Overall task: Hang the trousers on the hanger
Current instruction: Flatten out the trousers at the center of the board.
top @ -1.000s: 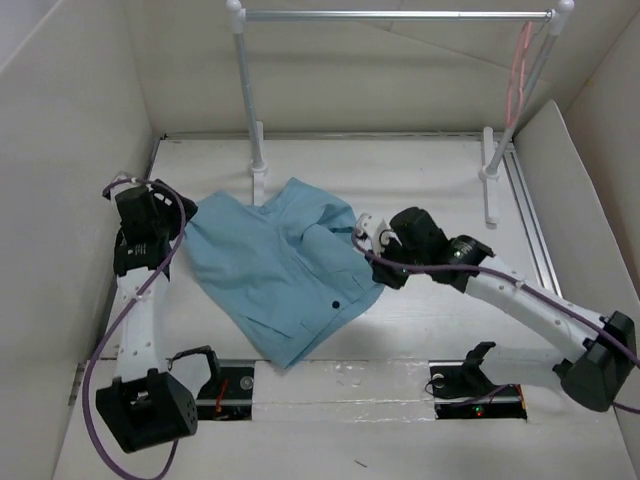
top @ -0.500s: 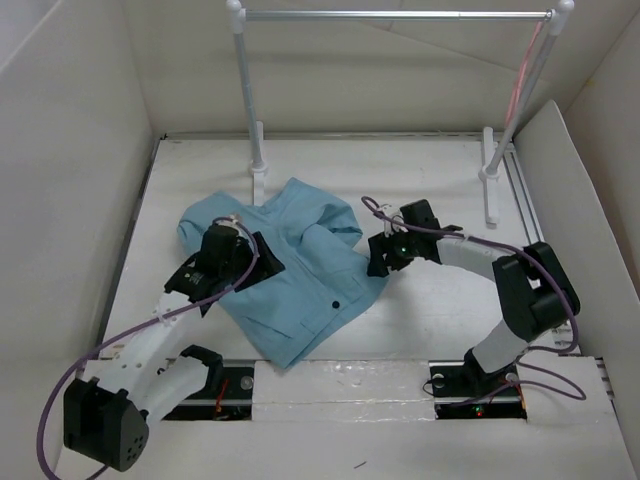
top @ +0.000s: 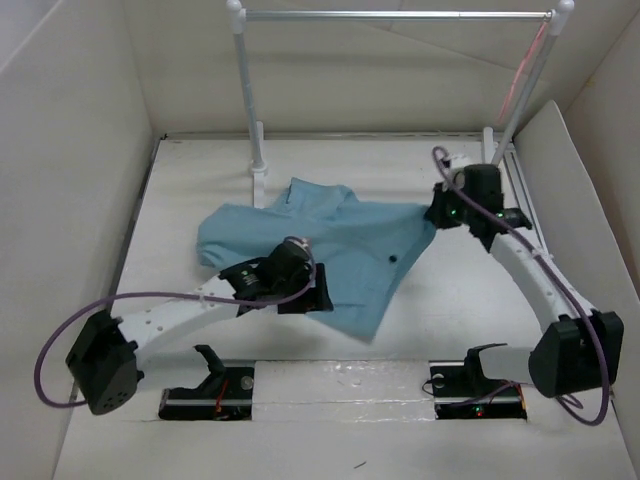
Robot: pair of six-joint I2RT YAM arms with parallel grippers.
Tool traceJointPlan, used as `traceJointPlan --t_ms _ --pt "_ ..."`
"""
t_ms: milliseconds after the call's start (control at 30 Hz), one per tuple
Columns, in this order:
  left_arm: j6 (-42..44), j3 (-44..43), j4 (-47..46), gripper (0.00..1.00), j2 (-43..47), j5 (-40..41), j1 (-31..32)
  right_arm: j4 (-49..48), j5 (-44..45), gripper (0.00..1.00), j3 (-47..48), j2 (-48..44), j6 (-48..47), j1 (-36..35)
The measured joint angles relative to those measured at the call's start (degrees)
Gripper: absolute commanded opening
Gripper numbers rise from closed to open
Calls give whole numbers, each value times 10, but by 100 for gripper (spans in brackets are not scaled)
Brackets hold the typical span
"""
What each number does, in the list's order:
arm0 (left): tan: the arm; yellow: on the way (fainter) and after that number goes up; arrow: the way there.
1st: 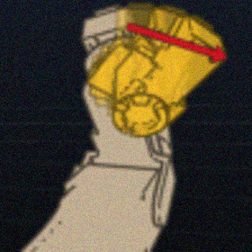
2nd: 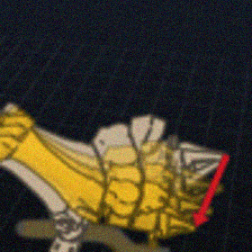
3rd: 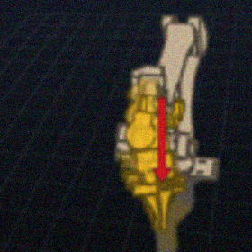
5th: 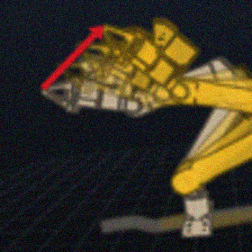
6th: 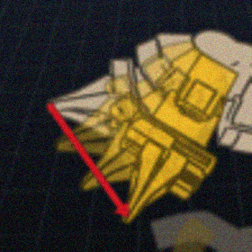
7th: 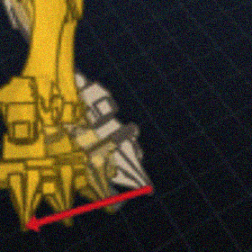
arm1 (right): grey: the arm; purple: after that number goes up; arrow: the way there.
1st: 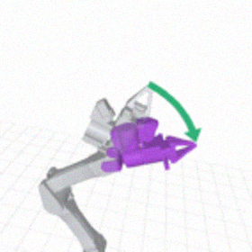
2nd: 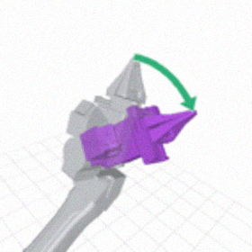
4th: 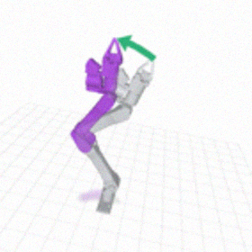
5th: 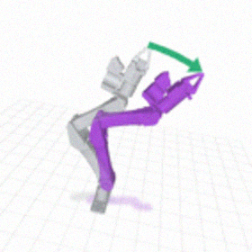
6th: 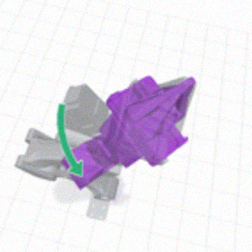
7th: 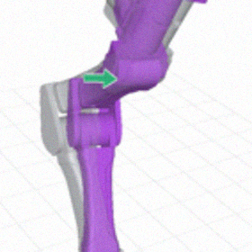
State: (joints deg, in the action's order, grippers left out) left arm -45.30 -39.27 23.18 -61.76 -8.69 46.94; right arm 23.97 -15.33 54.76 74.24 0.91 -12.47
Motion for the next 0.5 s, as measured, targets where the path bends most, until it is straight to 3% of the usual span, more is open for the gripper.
traceJointPlan --t_ms 33,67,133,200,300,333,367,400,500 --pt "-5 -19 -7 67 -28 5 26 15 38 51 37 -10 -2 23" --pt "-9 -43 -13 68 -55 6 50 19 75 66 70 -19 -1 47" --pt "-16 -90 -28 72 -92 13 84 17 128 79 126 -30 -9 91" --pt "-22 -120 -40 73 -96 34 92 20 151 79 161 -32 -16 119" --pt "-31 -129 -56 74 -54 64 49 32 151 73 154 -37 -30 100" --pt "-33 -120 -60 74 -30 70 15 30 150 47 127 -47 -33 81" --pt "-35 -104 -68 75 -3 68 -39 34 147 30 93 -64 -37 57" --pt "-37 -83 -76 75 28 68 -101 46 139 3 56 -84 -36 33" --pt "-40 -17 -70 82 115 62 -279 91 110 3 -61 -160 -23 -26"
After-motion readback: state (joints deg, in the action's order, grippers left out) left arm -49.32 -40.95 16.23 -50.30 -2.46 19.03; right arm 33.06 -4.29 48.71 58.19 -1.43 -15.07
